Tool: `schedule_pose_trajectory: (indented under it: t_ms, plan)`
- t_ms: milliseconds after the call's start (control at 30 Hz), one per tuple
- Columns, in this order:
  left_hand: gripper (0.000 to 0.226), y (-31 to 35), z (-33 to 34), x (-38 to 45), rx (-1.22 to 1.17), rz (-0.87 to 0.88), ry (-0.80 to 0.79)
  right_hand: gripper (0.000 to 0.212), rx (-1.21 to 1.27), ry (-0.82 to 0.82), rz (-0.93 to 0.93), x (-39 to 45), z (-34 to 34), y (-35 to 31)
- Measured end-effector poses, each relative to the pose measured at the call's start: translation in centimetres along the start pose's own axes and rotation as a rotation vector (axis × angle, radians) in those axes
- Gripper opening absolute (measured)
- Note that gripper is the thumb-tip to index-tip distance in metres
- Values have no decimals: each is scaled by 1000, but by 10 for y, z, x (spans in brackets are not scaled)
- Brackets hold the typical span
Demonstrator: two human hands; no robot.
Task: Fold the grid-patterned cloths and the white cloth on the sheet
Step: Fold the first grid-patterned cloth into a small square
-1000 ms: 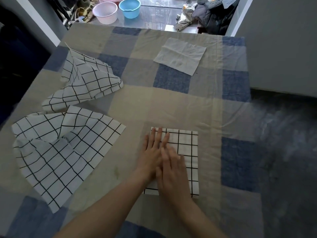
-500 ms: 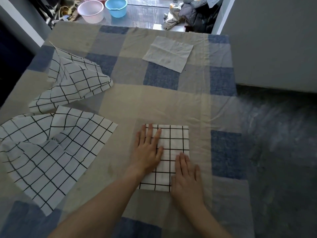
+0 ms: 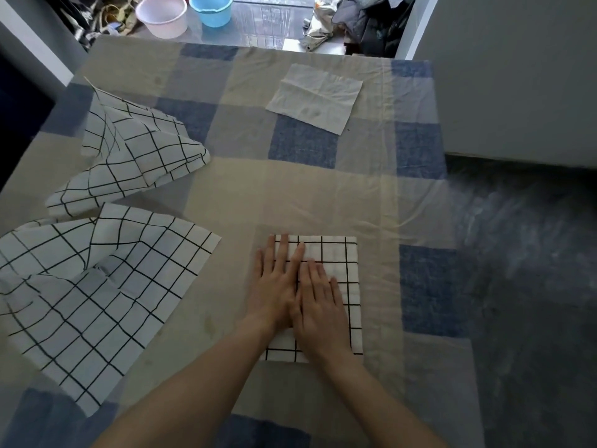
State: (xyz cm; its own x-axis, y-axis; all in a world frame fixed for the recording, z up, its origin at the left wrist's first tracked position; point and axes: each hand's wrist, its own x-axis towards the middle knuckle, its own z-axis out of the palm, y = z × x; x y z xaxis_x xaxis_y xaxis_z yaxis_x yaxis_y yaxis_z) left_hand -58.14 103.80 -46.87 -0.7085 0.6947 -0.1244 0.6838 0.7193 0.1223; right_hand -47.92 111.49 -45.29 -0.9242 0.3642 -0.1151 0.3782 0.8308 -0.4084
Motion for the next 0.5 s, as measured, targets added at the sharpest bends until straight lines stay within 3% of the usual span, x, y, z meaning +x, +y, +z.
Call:
schedule_pose_trajectory:
  t_ms: [333,400,500]
  plan:
    - [70,3,-18,2,-142,-49,-138,66,-135,4,28,-42,8,17]
    - [69,7,-27,-3,-148,-29,-105,66,-142,-4,37,-40,9,15]
    - [59,21,-31,-34,-205,133,22,72,-170,-39,22,-41,8,16]
